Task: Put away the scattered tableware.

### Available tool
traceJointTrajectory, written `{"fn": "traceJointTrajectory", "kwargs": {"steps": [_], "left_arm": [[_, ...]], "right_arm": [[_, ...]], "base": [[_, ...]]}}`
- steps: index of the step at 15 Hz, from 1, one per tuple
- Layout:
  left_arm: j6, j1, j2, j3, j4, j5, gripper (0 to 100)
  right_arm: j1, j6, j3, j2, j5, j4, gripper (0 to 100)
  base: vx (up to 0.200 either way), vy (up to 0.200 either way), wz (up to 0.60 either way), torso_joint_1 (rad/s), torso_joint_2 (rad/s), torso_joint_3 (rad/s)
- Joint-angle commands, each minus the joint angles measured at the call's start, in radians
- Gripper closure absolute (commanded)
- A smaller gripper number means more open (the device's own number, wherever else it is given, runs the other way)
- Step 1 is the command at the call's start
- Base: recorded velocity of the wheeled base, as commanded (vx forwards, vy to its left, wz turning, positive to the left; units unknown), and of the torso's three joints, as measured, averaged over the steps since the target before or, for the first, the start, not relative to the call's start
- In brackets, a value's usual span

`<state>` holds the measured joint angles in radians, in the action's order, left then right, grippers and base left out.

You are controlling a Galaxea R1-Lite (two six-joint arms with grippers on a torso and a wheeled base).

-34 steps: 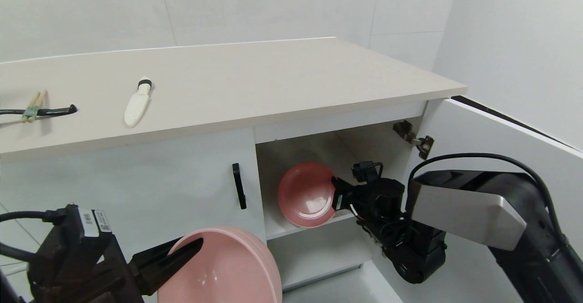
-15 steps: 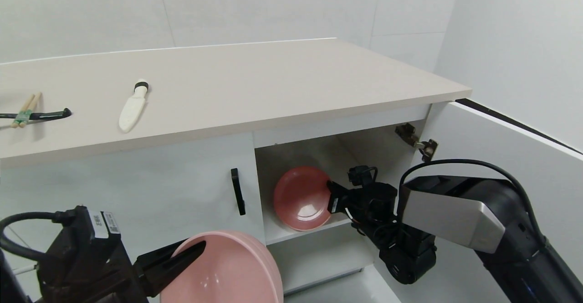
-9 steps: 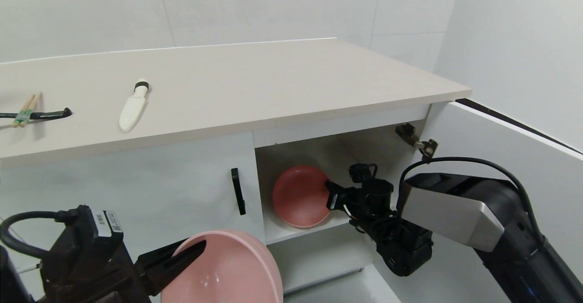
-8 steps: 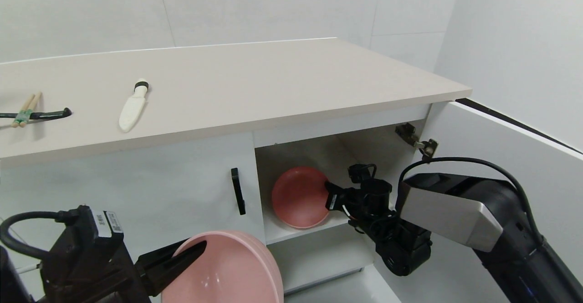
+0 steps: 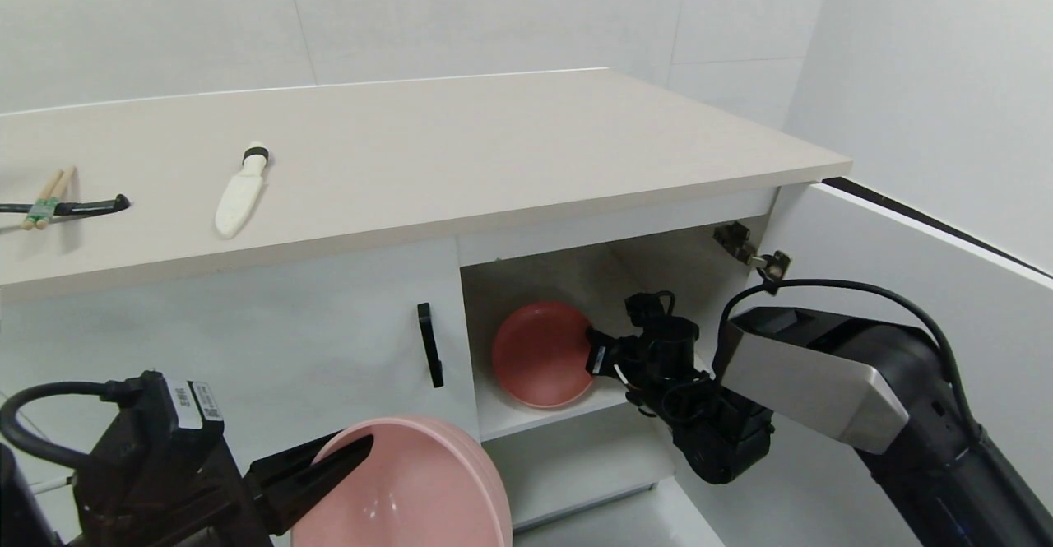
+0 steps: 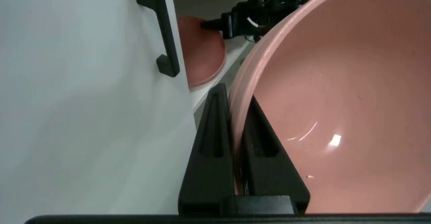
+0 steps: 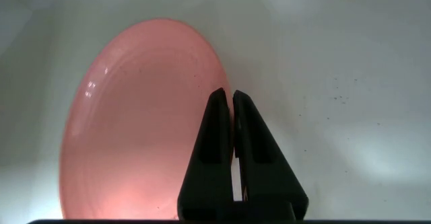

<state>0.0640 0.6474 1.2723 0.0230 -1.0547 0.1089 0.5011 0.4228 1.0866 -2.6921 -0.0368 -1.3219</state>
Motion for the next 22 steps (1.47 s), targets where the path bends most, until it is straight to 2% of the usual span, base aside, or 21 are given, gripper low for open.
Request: {"fn": "traceJointTrajectory", "kwargs": {"steps": [1, 2, 3, 7, 9, 10, 12, 16, 18, 20, 22], "left_arm": [[0.0, -0.002, -0.001, 0.0, -0.001, 0.0, 100], [0.0, 0.0, -0.001, 0.0, -0.001, 0.0, 100], [0.0, -0.002, -0.001, -0.002, -0.001, 0.0, 100], [0.0, 0.001, -0.001, -0.002, -0.001, 0.0, 100], [0.0, 0.009, -0.002, -0.002, -0.001, 0.0, 100], [0.0, 0.009, -0.005, -0.002, -0.002, 0.0, 100], [0.005, 0.008, -0.018, 0.0, -0.005, -0.002, 100], [0.007, 0.006, -0.057, 0.0, -0.013, -0.002, 100], [0.007, 0.008, -0.059, 0.0, -0.011, -0.002, 100], [0.013, 0.008, -0.054, 0.0, -0.007, -0.002, 100], [0.03, 0.008, -0.056, -0.003, -0.005, -0.002, 100]], "right_arm": [[-0.001, -0.001, 0.009, 0.005, -0.005, 0.03, 100], [0.001, -0.001, 0.012, 0.005, -0.009, 0.036, 100], [0.001, -0.002, 0.012, 0.005, -0.009, 0.036, 0], [0.002, -0.025, -0.004, -0.002, -0.009, -0.063, 0], [-0.003, -0.124, -0.013, -0.009, -0.012, -0.151, 0], [-0.004, -0.17, -0.057, -0.006, -0.011, -0.198, 0], [0.008, -0.203, -0.175, 0.032, -0.009, -0.249, 0], [0.031, -0.217, -0.476, 0.304, -0.009, -0.249, 0], [0.097, -0.223, -0.652, 0.443, -0.012, -0.249, 0], [0.185, -0.222, -0.783, 0.557, -0.025, -0.249, 0], [0.237, -0.226, -0.847, 0.611, -0.083, -0.249, 0]], "base": [[0.0, 0.0, 0.0, 0.0, 0.0, 0.0], [0.0, 0.0, 0.0, 0.0, 0.0, 0.0], [0.0, 0.0, 0.0, 0.0, 0.0, 0.0], [0.0, 0.0, 0.0, 0.0, 0.0, 0.0], [0.0, 0.0, 0.0, 0.0, 0.0, 0.0], [0.0, 0.0, 0.0, 0.0, 0.0, 0.0], [0.0, 0.0, 0.0, 0.0, 0.0, 0.0], [0.0, 0.0, 0.0, 0.0, 0.0, 0.0], [0.0, 0.0, 0.0, 0.0, 0.0, 0.0], [0.0, 0.2, 0.0, 0.0, 0.0, 0.005], [0.1, 0.1, 0.0, -0.002, 0.0, 0.007]]}}
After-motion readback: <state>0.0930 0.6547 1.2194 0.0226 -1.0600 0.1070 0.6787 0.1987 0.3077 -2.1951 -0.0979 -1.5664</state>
